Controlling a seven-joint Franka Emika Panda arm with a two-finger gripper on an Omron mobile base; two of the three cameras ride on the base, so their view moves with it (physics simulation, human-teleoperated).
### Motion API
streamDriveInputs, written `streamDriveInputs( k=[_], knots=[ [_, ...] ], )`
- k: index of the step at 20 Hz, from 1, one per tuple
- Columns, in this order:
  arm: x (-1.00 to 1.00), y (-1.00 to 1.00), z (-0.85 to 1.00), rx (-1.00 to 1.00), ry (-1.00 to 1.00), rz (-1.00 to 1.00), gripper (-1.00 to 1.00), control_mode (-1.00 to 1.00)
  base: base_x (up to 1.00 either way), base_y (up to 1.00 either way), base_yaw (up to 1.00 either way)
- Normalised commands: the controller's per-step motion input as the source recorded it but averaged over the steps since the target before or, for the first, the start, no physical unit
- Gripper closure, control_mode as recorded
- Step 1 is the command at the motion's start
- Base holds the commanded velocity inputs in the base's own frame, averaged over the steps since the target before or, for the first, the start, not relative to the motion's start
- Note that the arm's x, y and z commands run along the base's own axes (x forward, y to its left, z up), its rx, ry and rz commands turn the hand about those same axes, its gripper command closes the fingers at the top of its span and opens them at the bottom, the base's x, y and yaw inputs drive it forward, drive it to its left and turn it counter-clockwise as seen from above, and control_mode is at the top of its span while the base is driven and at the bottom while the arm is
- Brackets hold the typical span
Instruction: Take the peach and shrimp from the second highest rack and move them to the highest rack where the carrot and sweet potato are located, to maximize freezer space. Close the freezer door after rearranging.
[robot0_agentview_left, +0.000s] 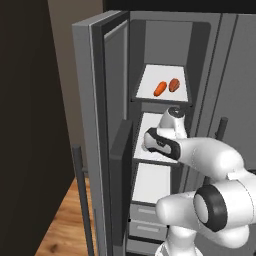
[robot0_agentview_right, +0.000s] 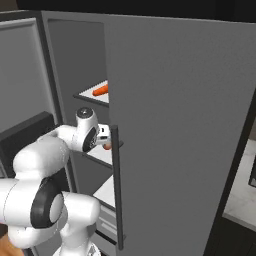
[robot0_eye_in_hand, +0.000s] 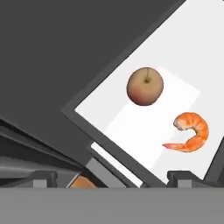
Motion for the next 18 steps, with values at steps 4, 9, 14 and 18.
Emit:
streamDriveInputs(
  k=[4,9,14,18],
  knots=[
    [0.66,-0.11,-0.31,-0.04,0.00,0.03,-1.00,-1.00,0.00,0.00,0.00],
    [0.65,-0.04,-0.28,-0.04,0.00,0.00,-1.00,-1.00,0.00,0.00,0.00],
    [0.54,-0.01,-0.28,-0.04,-0.02,0.00,-1.00,-1.00,0.00,0.00,0.00],
    [0.43,-0.03,-0.27,-0.01,-0.07,0.00,-1.00,-1.00,0.00,0.00,0.00]
  ],
)
